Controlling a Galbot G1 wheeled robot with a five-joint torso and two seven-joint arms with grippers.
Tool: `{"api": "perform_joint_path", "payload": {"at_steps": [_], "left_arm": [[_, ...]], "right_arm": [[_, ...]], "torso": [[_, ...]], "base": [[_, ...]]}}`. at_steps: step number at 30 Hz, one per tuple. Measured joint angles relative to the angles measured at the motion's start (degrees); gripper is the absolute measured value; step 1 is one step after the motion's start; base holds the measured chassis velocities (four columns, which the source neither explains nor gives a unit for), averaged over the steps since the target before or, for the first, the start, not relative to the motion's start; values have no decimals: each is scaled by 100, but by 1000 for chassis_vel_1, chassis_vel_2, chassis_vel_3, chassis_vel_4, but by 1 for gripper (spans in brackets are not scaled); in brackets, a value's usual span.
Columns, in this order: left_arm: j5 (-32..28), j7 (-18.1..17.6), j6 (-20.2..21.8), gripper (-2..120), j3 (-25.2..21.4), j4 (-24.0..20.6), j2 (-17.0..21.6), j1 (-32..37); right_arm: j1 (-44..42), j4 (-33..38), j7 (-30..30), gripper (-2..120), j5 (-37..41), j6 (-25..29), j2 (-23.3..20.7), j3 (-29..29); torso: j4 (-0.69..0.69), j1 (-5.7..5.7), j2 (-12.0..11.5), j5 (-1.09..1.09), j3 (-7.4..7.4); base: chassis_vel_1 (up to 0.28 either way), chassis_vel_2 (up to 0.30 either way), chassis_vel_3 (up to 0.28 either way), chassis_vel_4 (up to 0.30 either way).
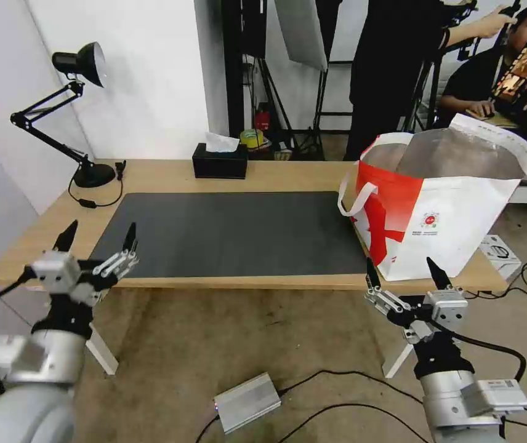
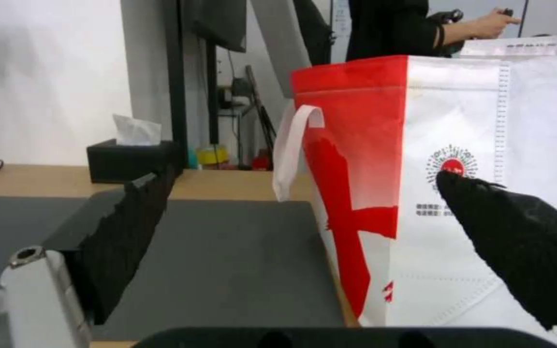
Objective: Pick up the trash from the table and place it into the takeout bag.
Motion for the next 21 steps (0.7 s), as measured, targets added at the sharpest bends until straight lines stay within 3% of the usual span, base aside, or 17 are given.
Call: {"api": "perform_joint_path", "payload": {"at_steps": [13, 21], "left_arm": [[1156, 39, -551, 100, 483, 59, -927, 445], [1470, -90, -674, 100, 740, -16, -1279, 591]], "right_arm": [[150, -256, 16, 100, -326, -28, 176, 0], [187, -249, 12, 100, -352, -132, 153, -39]], "torso": [[-1, 0, 0, 0, 0], [0, 0, 0, 0, 1]], "base": [[0, 0, 0, 0], [0, 0, 0, 0]]}}
